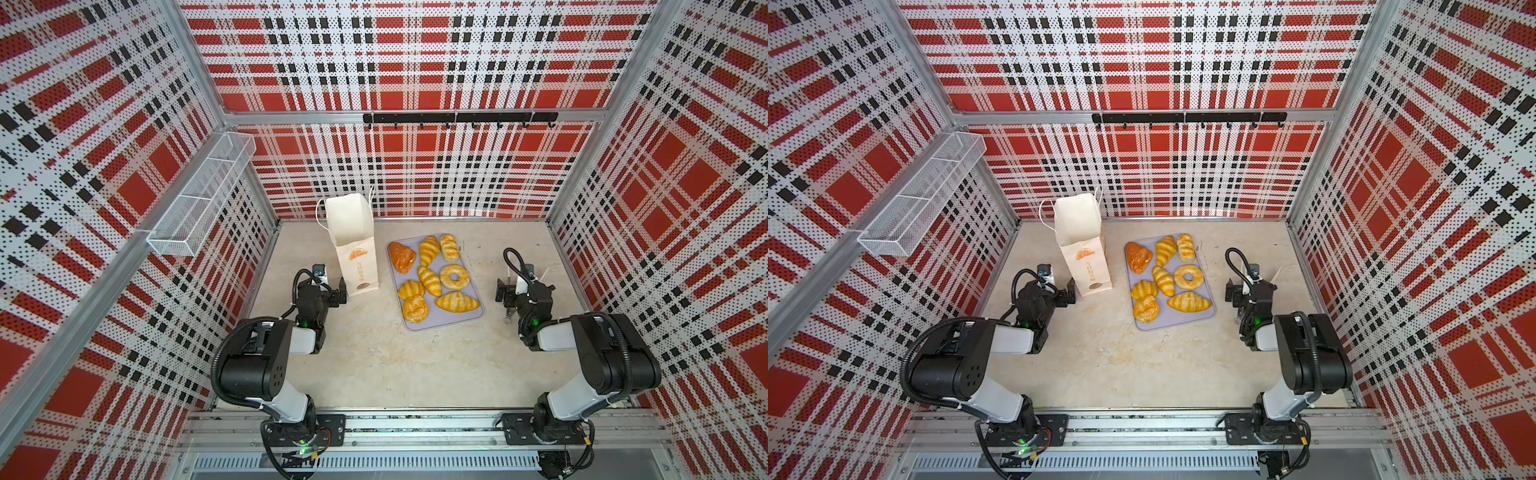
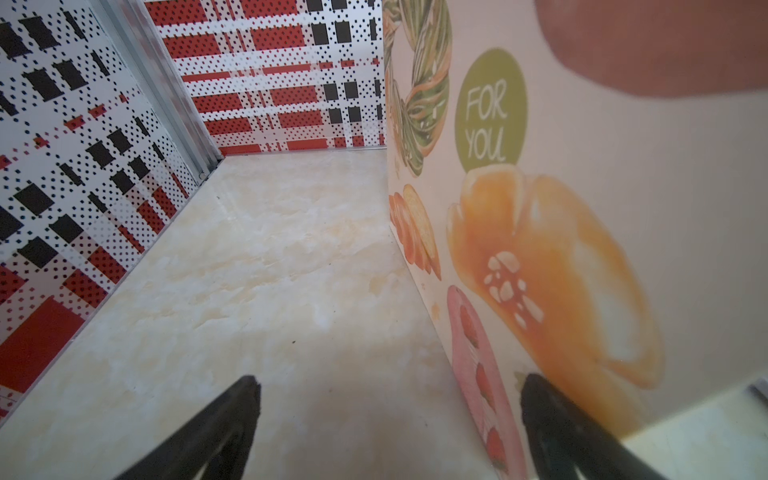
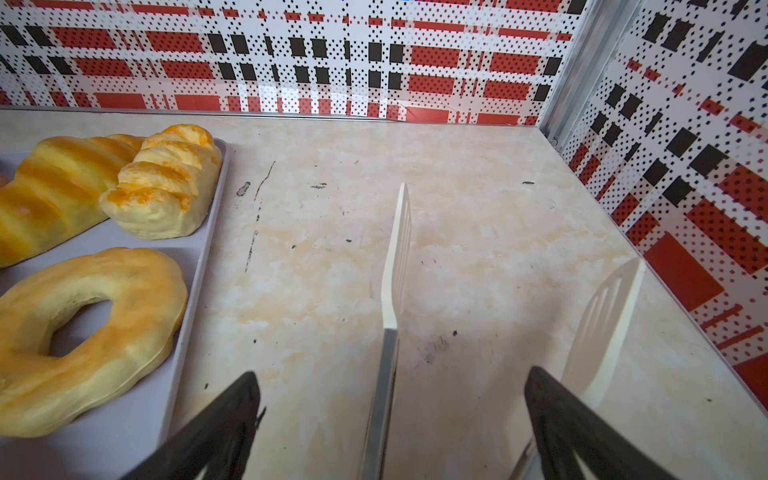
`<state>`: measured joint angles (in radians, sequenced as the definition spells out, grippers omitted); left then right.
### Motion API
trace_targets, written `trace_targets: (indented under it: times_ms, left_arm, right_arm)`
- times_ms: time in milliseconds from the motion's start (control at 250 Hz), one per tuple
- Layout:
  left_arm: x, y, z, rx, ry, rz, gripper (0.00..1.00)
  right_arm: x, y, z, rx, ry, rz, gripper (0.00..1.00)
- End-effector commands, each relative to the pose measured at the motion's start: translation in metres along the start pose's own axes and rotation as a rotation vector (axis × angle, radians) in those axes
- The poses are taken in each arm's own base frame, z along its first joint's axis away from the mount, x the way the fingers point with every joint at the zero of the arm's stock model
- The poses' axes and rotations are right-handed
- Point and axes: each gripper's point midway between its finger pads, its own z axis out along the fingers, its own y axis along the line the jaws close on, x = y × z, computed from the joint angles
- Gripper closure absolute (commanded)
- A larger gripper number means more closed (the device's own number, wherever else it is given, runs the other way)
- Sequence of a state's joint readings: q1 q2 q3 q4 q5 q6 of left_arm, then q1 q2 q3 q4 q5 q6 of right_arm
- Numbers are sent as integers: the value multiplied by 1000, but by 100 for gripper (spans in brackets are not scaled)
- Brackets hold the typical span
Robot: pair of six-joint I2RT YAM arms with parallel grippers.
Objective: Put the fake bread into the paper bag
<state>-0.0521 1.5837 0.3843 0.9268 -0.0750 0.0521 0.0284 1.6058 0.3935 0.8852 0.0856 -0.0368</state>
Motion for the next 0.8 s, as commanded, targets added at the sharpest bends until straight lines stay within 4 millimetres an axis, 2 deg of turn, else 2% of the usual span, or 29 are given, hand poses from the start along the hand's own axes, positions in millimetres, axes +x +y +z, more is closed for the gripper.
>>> trace_targets:
  times_ms: [0, 276, 368, 508, 648, 796]
  left_arm:
    - [-14, 0, 2, 6, -36, -9, 1]
    - [-14, 0, 1, 18, -41, -21, 1]
    - [-16, 7, -1, -1, -46, -43, 1]
    - [-28, 13, -9, -8, -53, -65, 1]
    - [-33, 31, -15, -97, 46, -156, 1]
    - [-44, 37, -21, -127, 153, -228, 1]
  right_arm:
    - [-19, 1, -1, -9, -65, -7, 0]
    - [-19, 1, -2, -9, -65, -5, 0]
    - [-21, 1, -2, -13, -66, -5, 0]
    - [-31, -1, -4, -2, -28, -1, 0]
    - [-38, -12, -4, 47, 105, 91, 0]
    - [-59, -13, -13, 48, 63, 182, 0]
